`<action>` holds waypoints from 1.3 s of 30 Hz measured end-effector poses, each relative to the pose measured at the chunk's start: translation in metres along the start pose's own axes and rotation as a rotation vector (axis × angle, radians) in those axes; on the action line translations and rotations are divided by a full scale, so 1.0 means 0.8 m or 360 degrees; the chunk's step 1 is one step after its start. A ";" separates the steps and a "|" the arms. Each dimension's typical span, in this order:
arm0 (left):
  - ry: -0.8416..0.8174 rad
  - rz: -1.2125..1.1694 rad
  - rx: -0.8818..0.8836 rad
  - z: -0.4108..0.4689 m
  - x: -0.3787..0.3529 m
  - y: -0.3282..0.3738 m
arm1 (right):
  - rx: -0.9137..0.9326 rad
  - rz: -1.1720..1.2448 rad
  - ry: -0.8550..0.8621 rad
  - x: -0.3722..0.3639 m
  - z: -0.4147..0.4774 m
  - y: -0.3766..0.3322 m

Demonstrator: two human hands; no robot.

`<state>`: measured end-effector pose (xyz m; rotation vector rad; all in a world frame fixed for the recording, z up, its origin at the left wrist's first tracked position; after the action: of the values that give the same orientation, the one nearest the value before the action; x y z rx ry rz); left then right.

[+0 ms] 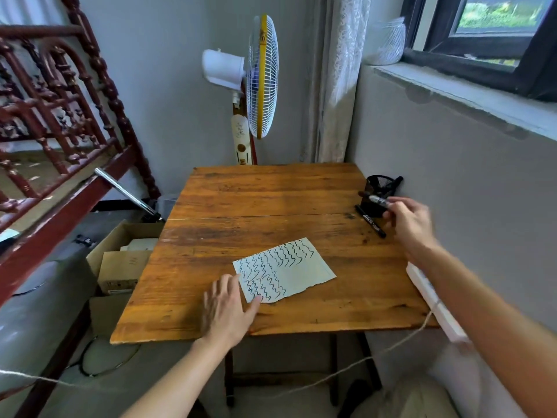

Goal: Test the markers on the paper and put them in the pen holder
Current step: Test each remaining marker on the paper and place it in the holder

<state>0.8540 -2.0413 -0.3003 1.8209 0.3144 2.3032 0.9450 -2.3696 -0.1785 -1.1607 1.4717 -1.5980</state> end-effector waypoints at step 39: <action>-0.0096 0.0216 -0.0006 0.000 -0.023 -0.012 | -0.0251 -0.1517 -0.0204 -0.047 0.149 0.122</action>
<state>0.8582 -2.0372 -0.3204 1.9624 0.1822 2.3278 1.0602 -2.3963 -0.2850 -2.2205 0.9969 -1.9388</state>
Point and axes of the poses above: each hand's wrist, its own z-axis towards the middle knuckle, its own x-axis out of the back of the hand, y = z × x, the point moved 2 cm from there along z, towards the middle knuckle, and after that the axes turned 4 degrees about -x, right-handed, at the moved point
